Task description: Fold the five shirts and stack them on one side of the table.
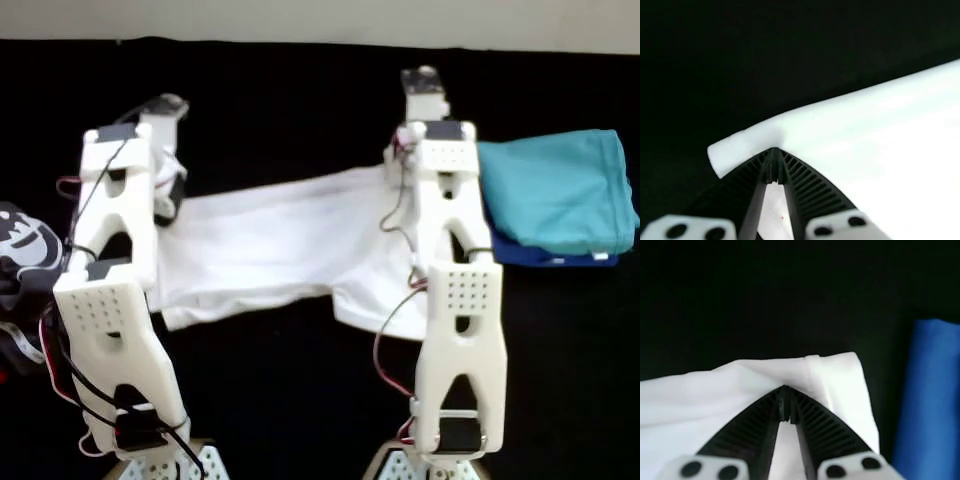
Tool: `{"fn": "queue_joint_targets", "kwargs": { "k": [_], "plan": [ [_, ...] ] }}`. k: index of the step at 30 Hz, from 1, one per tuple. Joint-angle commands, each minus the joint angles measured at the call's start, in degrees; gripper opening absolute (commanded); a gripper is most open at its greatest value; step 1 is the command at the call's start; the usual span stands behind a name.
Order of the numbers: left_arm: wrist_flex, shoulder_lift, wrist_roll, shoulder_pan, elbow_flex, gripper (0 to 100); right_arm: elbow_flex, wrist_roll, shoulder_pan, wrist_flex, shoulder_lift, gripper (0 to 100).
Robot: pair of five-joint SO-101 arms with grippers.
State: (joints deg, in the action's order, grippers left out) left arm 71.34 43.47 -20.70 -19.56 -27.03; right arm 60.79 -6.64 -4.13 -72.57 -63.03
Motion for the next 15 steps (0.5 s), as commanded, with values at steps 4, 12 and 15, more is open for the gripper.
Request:
{"fn": "queue_joint_targets", "kwargs": {
  "k": [4, 12, 15],
  "plan": [
    [7.03, 8.84, 0.09, -4.35, -21.76, 1, 11.47, 0.26, 0.48, -2.33, -2.33, 0.5],
    [28.66, 13.23, 0.26, -1.45, -45.93, 1, 28.79, 0.18, -3.21, -14.20, -0.40, 0.5],
    [30.77, 12.00, 0.53, -0.92, -49.19, 1, 34.59, 0.18, -4.09, -19.03, -0.40, 0.5]
  ]
}}
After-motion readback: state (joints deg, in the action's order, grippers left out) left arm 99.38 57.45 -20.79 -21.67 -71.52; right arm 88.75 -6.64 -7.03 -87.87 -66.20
